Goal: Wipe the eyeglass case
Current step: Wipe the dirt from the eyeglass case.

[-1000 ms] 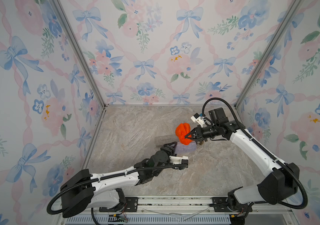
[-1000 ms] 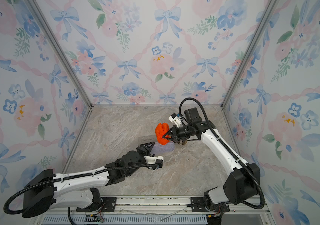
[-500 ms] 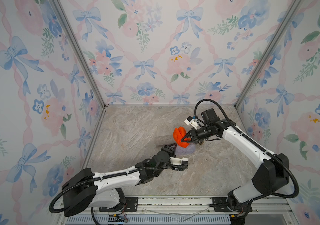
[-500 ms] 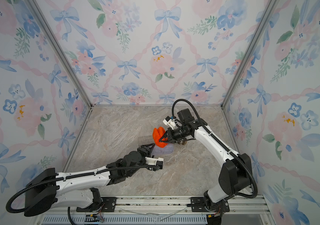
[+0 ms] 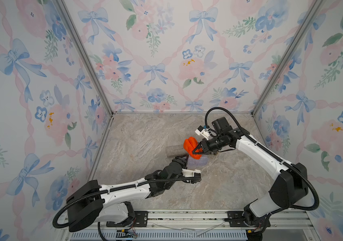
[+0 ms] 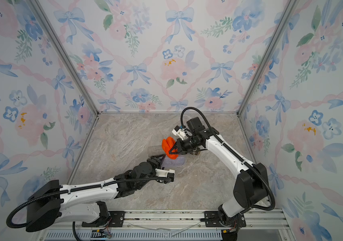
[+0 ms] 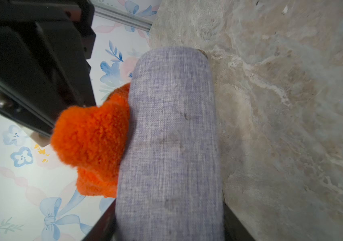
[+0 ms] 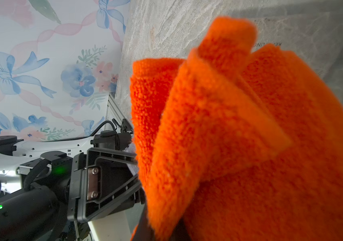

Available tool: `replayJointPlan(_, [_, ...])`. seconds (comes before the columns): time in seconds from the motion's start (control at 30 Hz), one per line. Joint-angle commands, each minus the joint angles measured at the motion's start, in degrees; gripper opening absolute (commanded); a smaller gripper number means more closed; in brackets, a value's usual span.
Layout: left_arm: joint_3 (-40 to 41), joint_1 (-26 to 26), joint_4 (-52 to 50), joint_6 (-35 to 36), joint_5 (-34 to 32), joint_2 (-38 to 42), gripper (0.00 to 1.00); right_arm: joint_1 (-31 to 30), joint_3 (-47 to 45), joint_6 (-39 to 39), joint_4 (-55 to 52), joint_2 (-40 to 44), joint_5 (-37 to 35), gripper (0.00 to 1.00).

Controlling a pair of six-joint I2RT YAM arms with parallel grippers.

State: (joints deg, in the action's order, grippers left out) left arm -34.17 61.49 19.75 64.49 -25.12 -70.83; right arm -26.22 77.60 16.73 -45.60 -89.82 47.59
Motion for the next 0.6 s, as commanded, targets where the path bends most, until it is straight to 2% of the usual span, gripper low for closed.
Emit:
replayJointPlan(0.0, [-2.1, -0.5, 12.3, -2.2, -2.6, 1.7, 0.11, 3.1, -2.7, -2.2, -6.8, 1.2, 0.4, 0.0])
replayJointPlan(0.1, [-2.0, -0.5, 12.2, -3.2, -2.1, 1.8, 0.11, 3.7, -1.4, -3.2, -8.5, 1.3, 0.0, 0.0])
replayJointPlan(0.3, [-1.8, -0.5, 12.6, -4.3, -1.3, 1.7, 0.11, -4.5, 2.1, 5.3, 1.8, -3.1, 3.9, 0.0])
replayJointPlan(0.37, [-1.3, -0.5, 12.7, -4.0, -1.4, 2.2, 0.1, -5.2, 2.8, 4.6, 1.1, -4.0, 4.1, 0.0])
replayJointPlan(0.47, [-0.5, -0.6, 12.7, -3.6, -1.7, 3.2, 0.11, -2.6, 2.9, -0.8, -5.4, -3.6, 1.5, 0.0])
replayJointPlan(0.57, [0.0, -0.7, 12.6, -3.4, -1.8, 4.1, 0.11, 2.5, 1.2, -3.9, -9.6, -1.8, -0.1, 0.0])
